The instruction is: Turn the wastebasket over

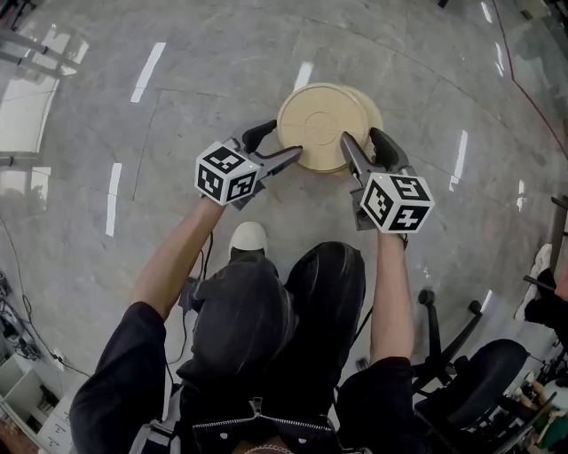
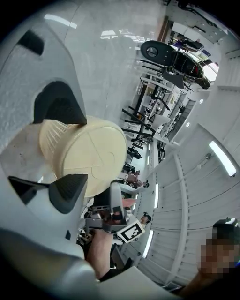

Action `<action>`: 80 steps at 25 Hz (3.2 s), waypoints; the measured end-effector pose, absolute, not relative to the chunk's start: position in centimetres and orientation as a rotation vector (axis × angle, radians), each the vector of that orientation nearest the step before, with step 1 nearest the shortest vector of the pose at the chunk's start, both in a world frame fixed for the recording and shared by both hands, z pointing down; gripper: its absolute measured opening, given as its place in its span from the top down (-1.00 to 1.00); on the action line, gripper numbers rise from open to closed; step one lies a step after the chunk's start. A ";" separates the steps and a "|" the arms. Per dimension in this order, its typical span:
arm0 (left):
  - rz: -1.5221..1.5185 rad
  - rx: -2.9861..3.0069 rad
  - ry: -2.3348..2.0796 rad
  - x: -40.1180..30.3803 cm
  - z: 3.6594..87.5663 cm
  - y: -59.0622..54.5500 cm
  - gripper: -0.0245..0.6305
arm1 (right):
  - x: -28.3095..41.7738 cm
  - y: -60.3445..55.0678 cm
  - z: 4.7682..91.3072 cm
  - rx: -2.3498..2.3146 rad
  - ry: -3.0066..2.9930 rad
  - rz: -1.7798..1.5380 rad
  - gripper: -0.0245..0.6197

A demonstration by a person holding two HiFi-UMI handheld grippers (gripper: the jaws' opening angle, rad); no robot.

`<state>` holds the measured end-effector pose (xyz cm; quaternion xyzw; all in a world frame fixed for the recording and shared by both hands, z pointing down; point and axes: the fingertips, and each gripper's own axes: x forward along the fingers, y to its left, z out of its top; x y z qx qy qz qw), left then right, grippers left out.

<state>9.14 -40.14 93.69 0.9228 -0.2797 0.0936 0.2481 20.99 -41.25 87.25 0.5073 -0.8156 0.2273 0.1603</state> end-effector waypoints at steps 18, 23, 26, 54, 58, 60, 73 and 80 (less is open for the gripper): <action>0.488 2.422 -0.877 2.7 104.7 -35.4 -0.06 | 8.9 -34.9 91.6 1.048 -2.359 0.429 0.45; 0.573 2.399 -0.850 1.5 108.0 -32.7 -0.04 | 7.4 -33.2 94.3 0.939 -2.318 0.433 0.45; 0.527 2.393 -0.881 0.5 107.9 -32.5 -0.04 | 8.7 -35.1 93.3 1.007 -2.329 0.394 0.45; 0.412 2.534 -0.931 -0.6 100.0 -36.2 0.58 | 16.9 -48.3 93.5 1.059 -2.187 0.412 0.73; 0.435 2.541 -0.912 0.1 100.3 -36.9 0.62 | 16.9 -48.1 91.7 1.078 -2.175 0.285 0.77; 0.462 2.549 -0.899 1.0 100.6 -37.3 0.73 | 16.8 -48.3 90.3 1.093 -2.172 0.223 0.78; 0.386 2.452 -0.833 5.4 102.0 -37.9 0.41 | 10.1 -41.8 85.6 0.831 -2.127 -0.310 0.77; 0.361 2.485 -0.922 -0.1 99.8 -35.2 0.41 | 4.5 -35.7 87.9 0.562 -2.163 -0.361 0.77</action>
